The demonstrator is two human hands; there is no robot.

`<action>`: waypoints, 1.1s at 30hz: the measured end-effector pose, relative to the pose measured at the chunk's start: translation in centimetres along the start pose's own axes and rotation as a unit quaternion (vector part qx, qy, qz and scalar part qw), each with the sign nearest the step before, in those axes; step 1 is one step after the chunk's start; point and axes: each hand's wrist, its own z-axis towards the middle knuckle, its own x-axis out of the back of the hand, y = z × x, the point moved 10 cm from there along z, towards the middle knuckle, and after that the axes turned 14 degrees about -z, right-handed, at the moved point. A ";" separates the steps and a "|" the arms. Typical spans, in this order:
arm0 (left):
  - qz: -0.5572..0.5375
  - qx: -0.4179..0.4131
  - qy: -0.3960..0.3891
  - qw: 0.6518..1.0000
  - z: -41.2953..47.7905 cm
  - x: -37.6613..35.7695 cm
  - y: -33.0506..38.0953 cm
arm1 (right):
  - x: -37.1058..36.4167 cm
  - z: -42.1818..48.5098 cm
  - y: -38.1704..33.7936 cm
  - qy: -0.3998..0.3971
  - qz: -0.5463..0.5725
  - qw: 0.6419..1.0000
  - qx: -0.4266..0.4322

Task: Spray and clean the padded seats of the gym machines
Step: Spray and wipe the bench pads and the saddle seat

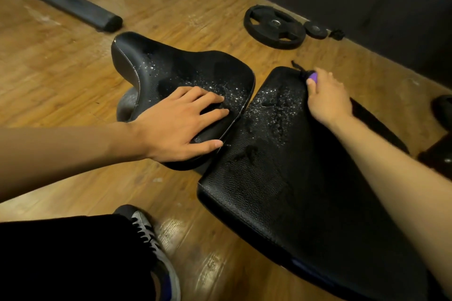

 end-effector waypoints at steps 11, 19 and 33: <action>0.026 0.000 -0.004 1.000 -0.2 -0.2 0.1 | 0.9 -20.4 -5.2 -0.065 0.034 0.986 0.150; 0.000 0.001 0.001 1.000 -0.2 -0.2 0.0 | 1.3 -23.1 -6.2 -0.119 0.036 0.948 0.294; -0.020 -0.003 0.008 1.000 -0.1 0.0 -0.5 | -0.7 1.8 -3.0 -0.061 0.003 0.992 0.111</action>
